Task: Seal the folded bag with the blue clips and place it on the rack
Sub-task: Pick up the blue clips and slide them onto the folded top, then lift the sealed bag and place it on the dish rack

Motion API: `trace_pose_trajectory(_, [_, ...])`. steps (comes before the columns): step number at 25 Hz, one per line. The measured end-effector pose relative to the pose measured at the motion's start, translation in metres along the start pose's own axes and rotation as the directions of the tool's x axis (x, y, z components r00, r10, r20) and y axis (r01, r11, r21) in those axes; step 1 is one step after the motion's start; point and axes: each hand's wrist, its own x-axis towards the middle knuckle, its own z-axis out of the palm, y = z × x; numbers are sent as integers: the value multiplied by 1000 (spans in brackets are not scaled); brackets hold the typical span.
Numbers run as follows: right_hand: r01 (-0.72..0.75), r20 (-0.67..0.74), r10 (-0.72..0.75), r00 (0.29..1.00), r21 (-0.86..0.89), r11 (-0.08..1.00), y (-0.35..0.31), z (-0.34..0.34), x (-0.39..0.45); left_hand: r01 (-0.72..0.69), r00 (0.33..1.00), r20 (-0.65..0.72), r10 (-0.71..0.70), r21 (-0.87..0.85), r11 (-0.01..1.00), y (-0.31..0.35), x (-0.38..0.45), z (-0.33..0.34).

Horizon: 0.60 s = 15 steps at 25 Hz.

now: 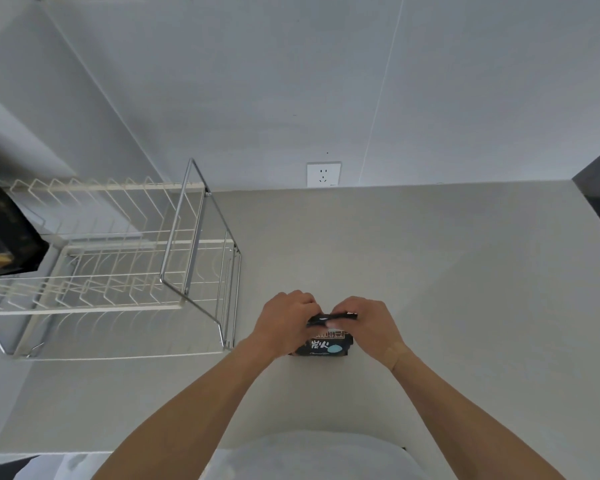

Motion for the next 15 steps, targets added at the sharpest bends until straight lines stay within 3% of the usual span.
trace_pose_trajectory(4, [12,46,-9,999,-65,998,-2,-1,3,-34,999,13,34,2,999,-8,-6,2])
trace_pose_trajectory(8, [9,69,-6,998,-48,999,5,-7,1,128,992,20,-127,-198,972,-13,-24,2])
trace_pose_trajectory(11, [-26,55,22,998,65,998,24,-16,-9,345,923,51,-381,-547,763,-14,-36,0])
trace_pose_trajectory(15, [-74,-27,84,996,259,963,33,-8,-20,427,864,81,-497,-641,637,-4,-46,-1])
